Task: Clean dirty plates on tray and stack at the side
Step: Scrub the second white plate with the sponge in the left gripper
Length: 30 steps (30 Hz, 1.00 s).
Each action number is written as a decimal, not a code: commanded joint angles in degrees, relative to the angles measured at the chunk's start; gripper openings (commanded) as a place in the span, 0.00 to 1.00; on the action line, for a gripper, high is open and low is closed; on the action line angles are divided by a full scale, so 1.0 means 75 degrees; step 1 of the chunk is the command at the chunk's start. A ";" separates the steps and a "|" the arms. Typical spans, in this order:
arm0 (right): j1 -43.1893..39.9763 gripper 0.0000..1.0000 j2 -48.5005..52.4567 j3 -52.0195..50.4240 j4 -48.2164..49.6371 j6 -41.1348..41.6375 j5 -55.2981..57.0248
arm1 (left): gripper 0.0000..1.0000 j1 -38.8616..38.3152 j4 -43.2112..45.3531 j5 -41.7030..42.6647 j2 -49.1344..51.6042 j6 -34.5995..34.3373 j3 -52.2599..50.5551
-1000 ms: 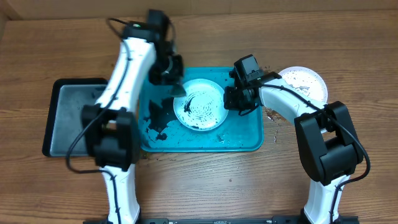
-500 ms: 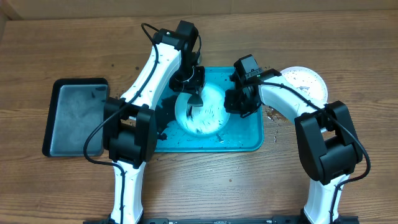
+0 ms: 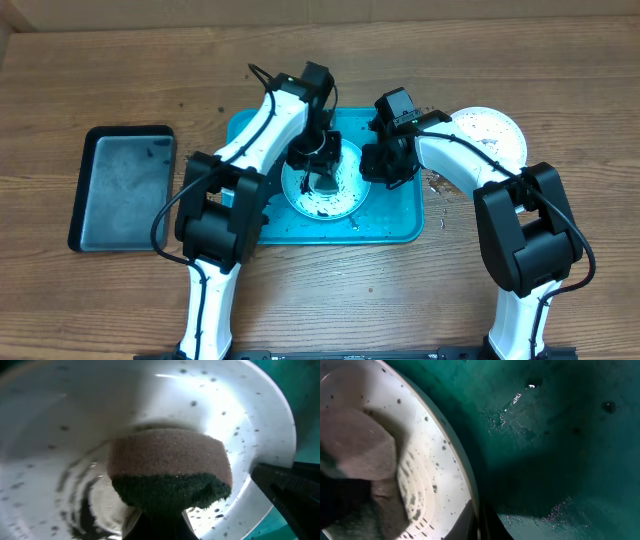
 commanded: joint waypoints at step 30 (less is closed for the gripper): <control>0.0000 0.04 0.0172 0.0125 -0.0020 -0.0015 0.0280 | 0.04 -0.0475 0.1734 0.0659 0.0303 -0.0076 -0.0863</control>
